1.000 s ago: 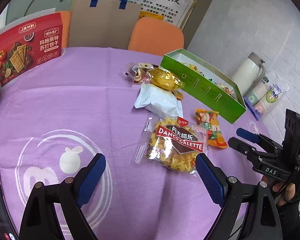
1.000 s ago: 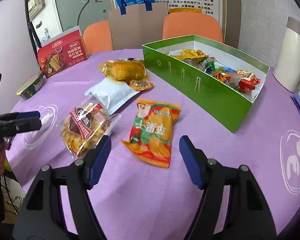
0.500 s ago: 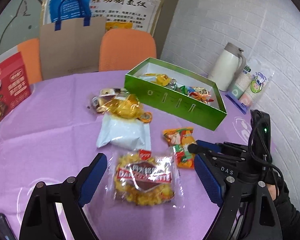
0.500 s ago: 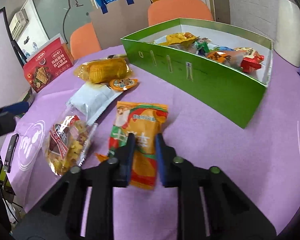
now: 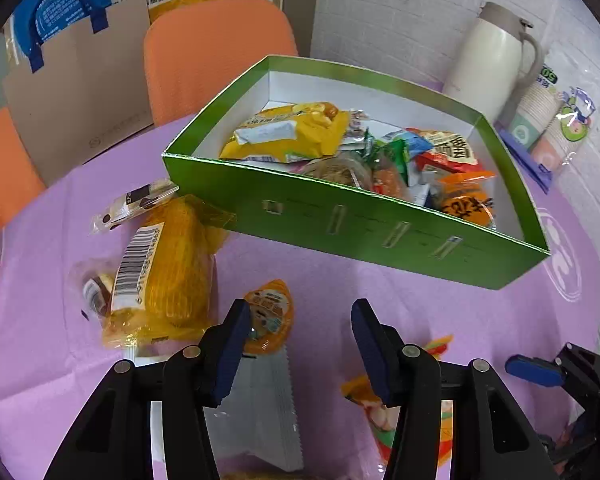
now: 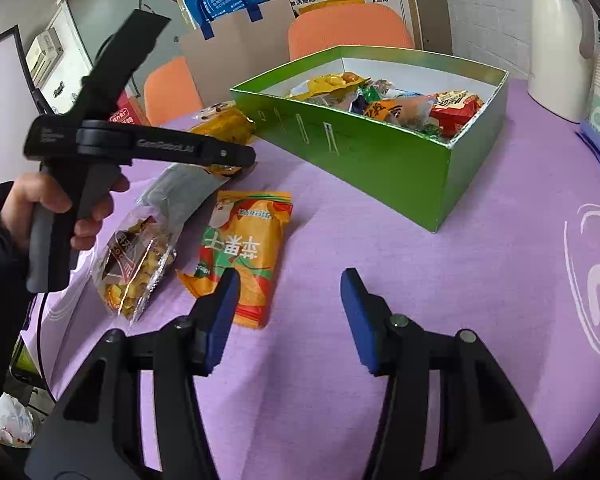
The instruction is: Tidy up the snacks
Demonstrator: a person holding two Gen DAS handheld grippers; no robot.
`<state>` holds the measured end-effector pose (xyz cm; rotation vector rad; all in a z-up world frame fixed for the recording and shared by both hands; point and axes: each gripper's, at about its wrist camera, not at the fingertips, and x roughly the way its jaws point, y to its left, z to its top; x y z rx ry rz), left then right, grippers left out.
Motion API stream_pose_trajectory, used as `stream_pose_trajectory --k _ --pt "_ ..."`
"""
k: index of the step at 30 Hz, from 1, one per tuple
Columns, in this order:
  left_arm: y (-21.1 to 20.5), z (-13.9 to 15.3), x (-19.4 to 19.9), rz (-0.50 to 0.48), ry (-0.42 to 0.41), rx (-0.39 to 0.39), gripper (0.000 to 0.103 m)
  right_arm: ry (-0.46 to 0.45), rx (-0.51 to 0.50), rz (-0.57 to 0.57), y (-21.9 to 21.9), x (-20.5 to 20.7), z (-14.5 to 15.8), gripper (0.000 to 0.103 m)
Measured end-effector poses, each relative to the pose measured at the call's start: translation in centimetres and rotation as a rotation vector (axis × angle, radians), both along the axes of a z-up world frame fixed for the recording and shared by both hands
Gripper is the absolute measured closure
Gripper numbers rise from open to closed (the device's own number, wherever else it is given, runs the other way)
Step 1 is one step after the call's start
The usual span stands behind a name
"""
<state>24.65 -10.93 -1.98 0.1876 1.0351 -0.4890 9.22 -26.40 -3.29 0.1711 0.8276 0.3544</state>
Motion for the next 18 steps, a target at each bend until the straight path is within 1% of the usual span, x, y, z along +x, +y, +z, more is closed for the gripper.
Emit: stream_pose_trajectory --k 2,5,6,7,8,9,12,13,14,16,18 --pt "0.3 -0.8 0.8 0.020 0.026 0.007 0.049 0.010 0.006 0.007 0.3 0.3 -0.3 0.047" --pt "0.7 -2.0 0.9 0.013 0.062 0.034 0.050 0.029 0.010 0.009 0.7 0.6 -0.8 0.046" --pt "0.8 -2.0 0.7 0.005 0.040 0.042 0.056 0.032 0.011 0.008 0.8 0.7 -0.8 0.046" --pt "0.8 -2.0 0.3 -0.006 0.030 0.060 0.064 0.032 0.013 0.009 0.9 0.8 -0.8 0.045" --pt "0.8 -2.0 0.1 -0.017 0.028 0.066 0.068 0.033 0.015 0.010 1.1 0.9 -0.8 0.044" --pt "0.9 -1.9 0.0 -0.021 0.036 0.055 0.069 0.035 0.015 0.011 1.4 1.1 -0.8 0.043" --pt "1.2 -1.9 0.0 -0.014 0.047 0.035 0.069 0.033 0.020 0.012 2.4 1.7 -0.4 0.039" --pt "1.3 -1.9 0.0 -0.013 0.043 0.032 0.069 0.025 0.022 0.016 3.0 1.9 -0.1 0.035" --pt "1.3 -1.9 -0.1 -0.014 0.039 0.031 0.069 0.014 0.012 0.016 3.6 2.1 0.1 0.031" --pt "1.6 -1.9 -0.3 -0.013 0.029 0.027 0.071 -0.002 -0.027 0.015 4.8 2.8 0.2 0.030" --pt "2.1 -1.7 -0.2 0.003 0.039 -0.011 0.072 0.025 -0.065 0.017 5.9 4.1 -0.6 0.030"
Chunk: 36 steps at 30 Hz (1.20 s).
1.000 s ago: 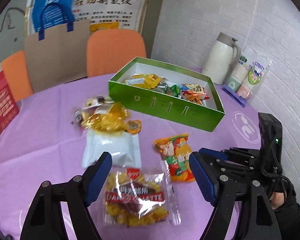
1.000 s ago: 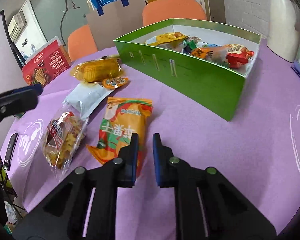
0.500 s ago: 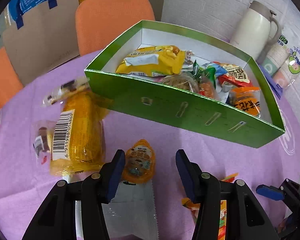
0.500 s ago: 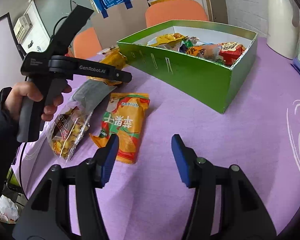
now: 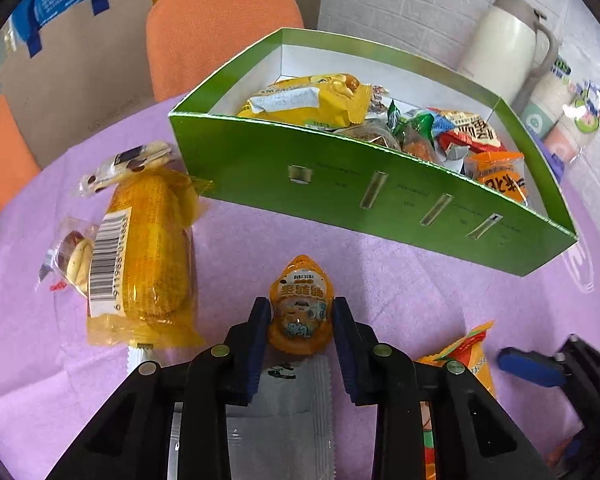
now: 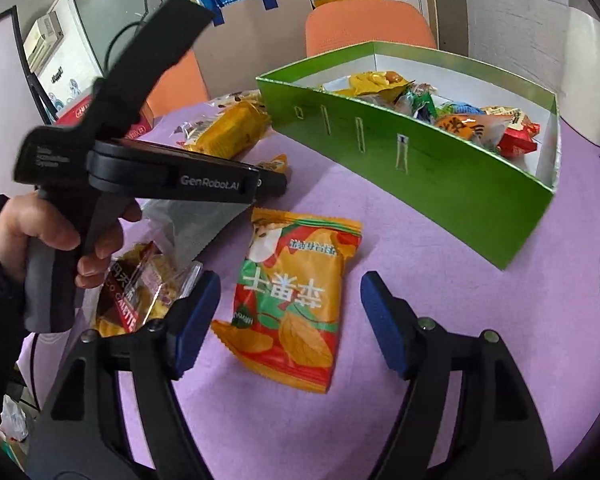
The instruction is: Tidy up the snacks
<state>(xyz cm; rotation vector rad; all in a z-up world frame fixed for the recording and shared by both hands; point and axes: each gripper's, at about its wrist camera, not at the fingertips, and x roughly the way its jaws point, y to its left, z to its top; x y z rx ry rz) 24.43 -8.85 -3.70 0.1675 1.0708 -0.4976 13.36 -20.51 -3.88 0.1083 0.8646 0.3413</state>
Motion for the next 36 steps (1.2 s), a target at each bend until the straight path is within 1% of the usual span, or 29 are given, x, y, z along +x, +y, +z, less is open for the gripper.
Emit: stream_pose_trajectory --k 1,3,4,5,9,10,12,14,15,16,17,22,25,28,33,36 --pt "0.5 0.1 0.0 0.012 0.007 -0.025 0.073 0.038 -0.010 -0.003 0.3 0.7 -0.5 0.029" --pt "1.5 0.7 -0.3 0.033 0.019 -0.077 0.073 0.001 -0.019 -0.004 0.6 0.8 -0.3 0.029" --pt "1.7 1.0 -0.2 0.041 0.023 -0.102 0.073 0.007 -0.024 0.011 0.8 0.9 -0.5 0.035" --pt "2.3 1.5 -0.4 0.047 0.024 -0.129 0.073 0.022 -0.031 0.021 0.8 1.0 -0.8 0.052" --pt "4.3 3.8 -1.5 0.073 0.006 -0.197 0.073 0.018 0.015 0.008 -0.2 0.7 -0.8 0.058" --pt "4.6 4.3 -1.8 0.076 0.001 -0.213 0.073 0.012 0.027 0.000 -0.5 0.4 -0.8 0.063" --pt "5.0 5.3 -2.2 0.078 -0.012 -0.231 0.073 -0.001 0.040 -0.010 -1.1 -0.3 -0.7 0.068" --pt "5.0 6.3 -2.5 0.074 -0.026 -0.249 0.073 -0.011 0.054 -0.012 -1.6 -0.9 -0.6 0.075" --pt "5.1 6.7 -2.7 0.071 -0.031 -0.257 0.073 -0.011 0.065 -0.012 -1.8 -1.3 -0.4 0.076" --pt "5.0 7.2 -2.9 0.067 -0.037 -0.265 0.073 -0.014 0.072 -0.015 -2.1 -1.6 -0.2 0.080" --pt "4.8 7.5 -3.0 0.063 -0.044 -0.270 0.073 -0.027 0.079 -0.017 -2.4 -2.0 0.0 0.086" --pt "3.2 9.7 -3.8 0.037 -0.081 -0.283 0.073 -0.052 0.082 -0.045 -3.6 -2.8 0.9 0.086" --pt "2.1 10.5 -3.6 0.021 -0.084 -0.294 0.073 -0.071 0.086 -0.056 -4.3 -3.8 1.6 0.087" --pt "0.5 11.1 -3.0 0.006 -0.087 -0.296 0.073 -0.101 0.121 -0.074 -5.7 -4.3 2.8 0.087" --pt "-2.0 11.3 -1.3 0.003 -0.091 -0.298 0.073 -0.191 0.156 -0.125 -8.3 -4.5 5.6 0.087" --pt "-3.4 10.8 0.4 0.013 -0.070 -0.308 0.073 -0.238 0.164 -0.192 -10.4 -3.4 7.1 0.087"
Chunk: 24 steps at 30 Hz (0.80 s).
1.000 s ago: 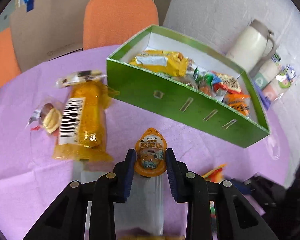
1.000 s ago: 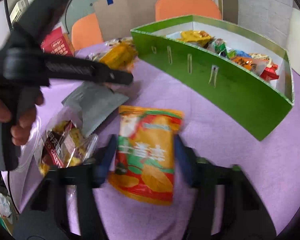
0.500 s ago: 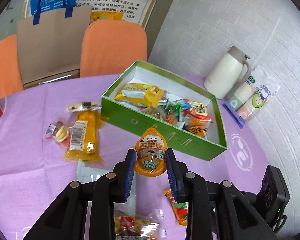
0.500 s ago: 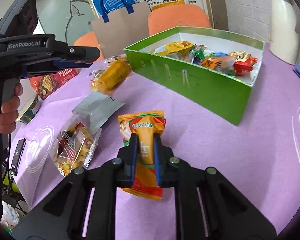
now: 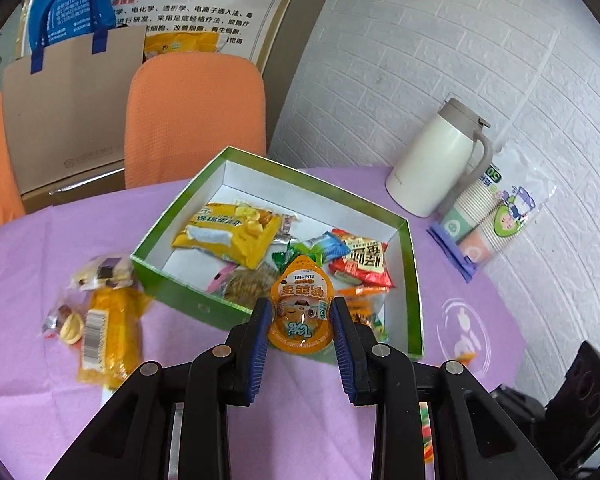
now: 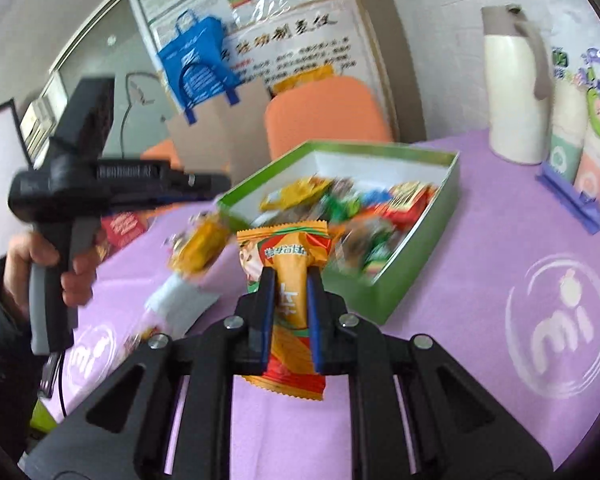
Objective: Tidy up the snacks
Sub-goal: 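Drop the egg snack and chip bag into the green box with both tools, then withdraw both tools from the green box toward the remaining snacks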
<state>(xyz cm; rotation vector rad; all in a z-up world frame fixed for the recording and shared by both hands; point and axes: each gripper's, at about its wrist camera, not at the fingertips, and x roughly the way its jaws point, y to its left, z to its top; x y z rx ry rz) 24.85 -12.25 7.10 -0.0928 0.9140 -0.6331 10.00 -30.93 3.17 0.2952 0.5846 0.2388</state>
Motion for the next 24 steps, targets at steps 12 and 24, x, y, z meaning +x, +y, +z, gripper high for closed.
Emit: stream_pose_trajectory --k 12,24 --pt "-3.5 -3.3 4.5 0.043 0.018 0.037 0.048 0.017 0.010 -0.108 -3.2 9.3 -1.4 0.077" --pt "2.5 -3.1 1.1 0.174 -0.041 0.009 0.015 -0.021 -0.056 -0.106 -1.3 3.8 -1.4 0.018"
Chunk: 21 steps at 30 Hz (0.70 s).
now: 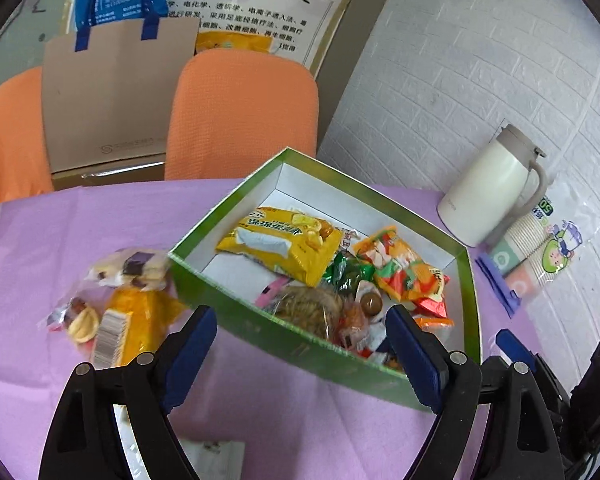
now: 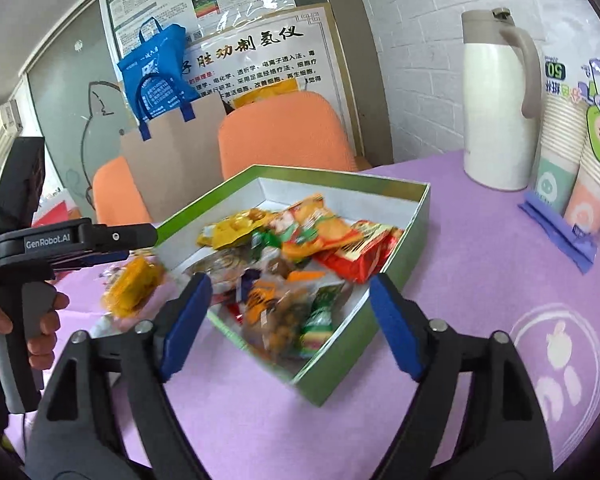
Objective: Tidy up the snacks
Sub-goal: 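Withdraw both tools from the green box toward the remaining snacks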
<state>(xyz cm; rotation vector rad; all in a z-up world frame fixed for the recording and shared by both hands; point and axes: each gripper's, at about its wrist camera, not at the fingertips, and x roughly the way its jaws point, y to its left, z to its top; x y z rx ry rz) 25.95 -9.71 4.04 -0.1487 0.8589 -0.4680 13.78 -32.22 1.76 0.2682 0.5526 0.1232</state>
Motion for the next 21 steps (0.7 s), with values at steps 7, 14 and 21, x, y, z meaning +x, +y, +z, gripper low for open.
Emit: stream_pose_trajectory --k 7,14,21 --pt "4.3 1.2 -6.0 0.019 -0.016 0.000 0.015 -0.027 0.036 0.055 2.4 -3.7 1.3 0.012" --pt "9.5 0.3 -11.6 0.094 -0.007 0.046 0.015 -0.017 0.059 0.133 5.8 -6.6 1.3 0.007" --pt "13.2 -1.1 -13.7 0.154 0.005 0.048 0.015 0.053 0.086 0.218 9.4 -7.9 -0.4 0.007"
